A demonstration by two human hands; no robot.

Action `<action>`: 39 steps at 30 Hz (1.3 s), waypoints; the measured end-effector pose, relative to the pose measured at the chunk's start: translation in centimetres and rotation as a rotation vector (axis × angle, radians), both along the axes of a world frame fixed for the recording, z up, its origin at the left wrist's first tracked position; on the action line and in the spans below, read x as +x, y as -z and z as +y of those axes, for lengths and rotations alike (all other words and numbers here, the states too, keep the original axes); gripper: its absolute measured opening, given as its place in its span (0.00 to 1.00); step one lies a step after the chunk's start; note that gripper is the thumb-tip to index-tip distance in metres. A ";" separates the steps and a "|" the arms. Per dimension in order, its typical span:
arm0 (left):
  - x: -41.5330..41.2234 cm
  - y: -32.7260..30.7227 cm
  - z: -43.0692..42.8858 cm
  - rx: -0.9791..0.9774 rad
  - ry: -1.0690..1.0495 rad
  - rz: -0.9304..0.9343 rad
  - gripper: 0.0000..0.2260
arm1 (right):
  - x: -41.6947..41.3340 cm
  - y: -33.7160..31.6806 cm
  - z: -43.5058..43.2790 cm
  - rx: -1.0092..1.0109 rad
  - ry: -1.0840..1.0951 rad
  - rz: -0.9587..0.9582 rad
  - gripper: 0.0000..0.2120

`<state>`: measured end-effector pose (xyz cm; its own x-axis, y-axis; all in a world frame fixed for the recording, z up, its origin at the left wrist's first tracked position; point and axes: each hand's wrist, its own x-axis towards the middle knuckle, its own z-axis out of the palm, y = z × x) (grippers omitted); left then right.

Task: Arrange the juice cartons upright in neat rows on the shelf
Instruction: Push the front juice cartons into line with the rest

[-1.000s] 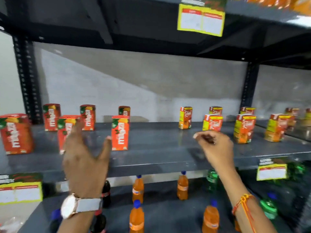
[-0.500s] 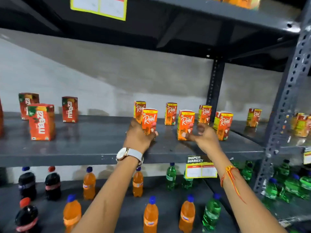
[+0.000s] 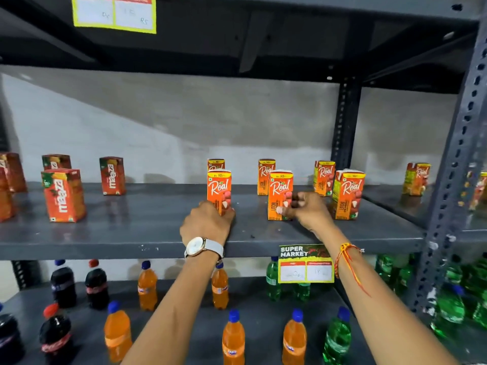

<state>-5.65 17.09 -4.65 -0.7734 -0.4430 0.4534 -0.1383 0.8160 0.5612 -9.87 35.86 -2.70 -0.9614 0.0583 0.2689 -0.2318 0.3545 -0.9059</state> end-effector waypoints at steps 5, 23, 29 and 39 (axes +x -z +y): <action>-0.1 0.1 0.0 -0.008 -0.007 -0.009 0.21 | 0.0 0.2 0.0 0.059 -0.003 0.027 0.20; -0.5 0.2 -0.7 0.026 0.043 -0.055 0.40 | 1.7 0.6 -0.1 0.072 0.140 0.049 0.31; 2.2 0.7 0.9 0.092 0.226 0.595 0.32 | 5.6 -0.2 5.1 -0.040 0.489 0.411 0.10; 1.0 -0.7 10.7 -0.035 0.130 0.024 0.42 | 2.9 -1.6 12.8 -0.087 0.087 -0.069 0.28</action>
<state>-4.63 27.77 -3.96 -0.8121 -0.3235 0.4856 -0.0173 0.8452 0.5341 -6.94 48.64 -1.15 -0.9677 0.1622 0.1930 -0.1401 0.2901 -0.9467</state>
